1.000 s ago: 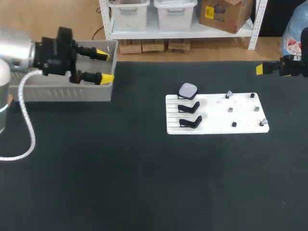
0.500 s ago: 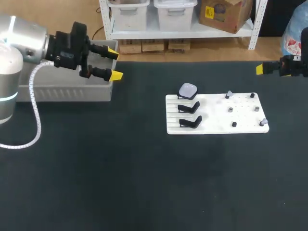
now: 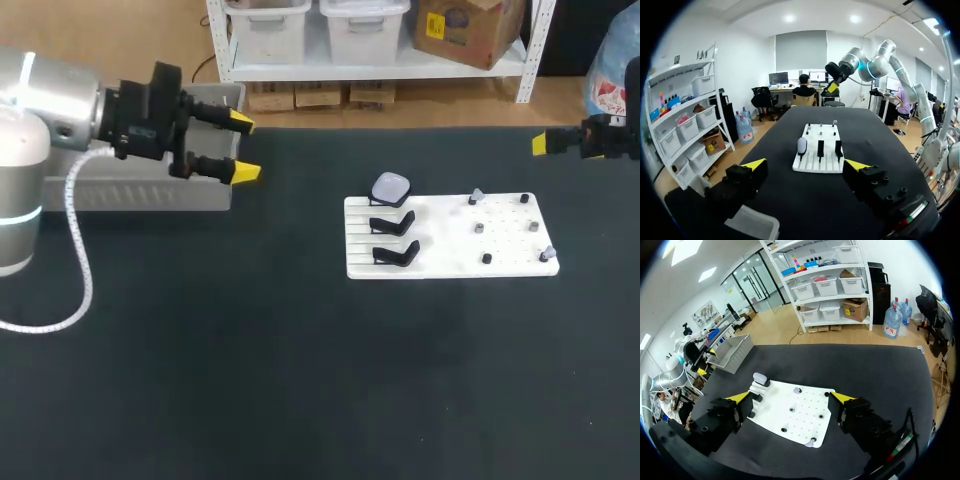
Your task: Pick up each earbud case from the left stands, insert the matching earbuds, close the lid, and place the case in the box.
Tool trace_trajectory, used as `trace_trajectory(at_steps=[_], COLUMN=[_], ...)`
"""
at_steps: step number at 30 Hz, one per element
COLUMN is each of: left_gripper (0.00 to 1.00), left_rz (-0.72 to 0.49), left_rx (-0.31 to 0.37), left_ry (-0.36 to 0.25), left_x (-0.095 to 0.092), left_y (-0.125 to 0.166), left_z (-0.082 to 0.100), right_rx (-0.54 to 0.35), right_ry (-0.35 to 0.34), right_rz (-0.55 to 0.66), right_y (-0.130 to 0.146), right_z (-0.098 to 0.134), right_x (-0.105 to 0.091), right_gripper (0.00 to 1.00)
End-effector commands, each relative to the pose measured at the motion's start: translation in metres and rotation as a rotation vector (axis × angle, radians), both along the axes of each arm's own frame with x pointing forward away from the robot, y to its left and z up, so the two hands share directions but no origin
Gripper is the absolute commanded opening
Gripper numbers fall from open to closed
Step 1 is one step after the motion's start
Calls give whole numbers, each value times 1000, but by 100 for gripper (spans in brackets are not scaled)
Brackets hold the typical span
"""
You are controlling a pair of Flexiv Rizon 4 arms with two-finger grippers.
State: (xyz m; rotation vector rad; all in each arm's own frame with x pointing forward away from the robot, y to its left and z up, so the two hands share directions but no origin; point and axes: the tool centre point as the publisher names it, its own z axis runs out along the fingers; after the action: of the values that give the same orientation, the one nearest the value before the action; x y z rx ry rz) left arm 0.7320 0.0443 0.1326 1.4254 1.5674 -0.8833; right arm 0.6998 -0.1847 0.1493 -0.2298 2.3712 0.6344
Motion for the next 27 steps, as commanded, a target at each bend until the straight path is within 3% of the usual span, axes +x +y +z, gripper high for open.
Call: trace_trajectory(at_steps=[1,11,27], left_gripper=[100,100,100], left_rz=[-74,-135,-188], left_rx=[36,48,36], left_ry=[21,34,41], left_x=[21,33,32], left_y=[-23,-61,-101], left_z=[-9,-35,-69], right_rx=[-1,-1,-1], right_ry=[1,1,1], right_rz=[0,0,0], right_y=[0,0,0], right_z=[0,0,0], right_x=[0,0,0], right_gripper=[100,100,100])
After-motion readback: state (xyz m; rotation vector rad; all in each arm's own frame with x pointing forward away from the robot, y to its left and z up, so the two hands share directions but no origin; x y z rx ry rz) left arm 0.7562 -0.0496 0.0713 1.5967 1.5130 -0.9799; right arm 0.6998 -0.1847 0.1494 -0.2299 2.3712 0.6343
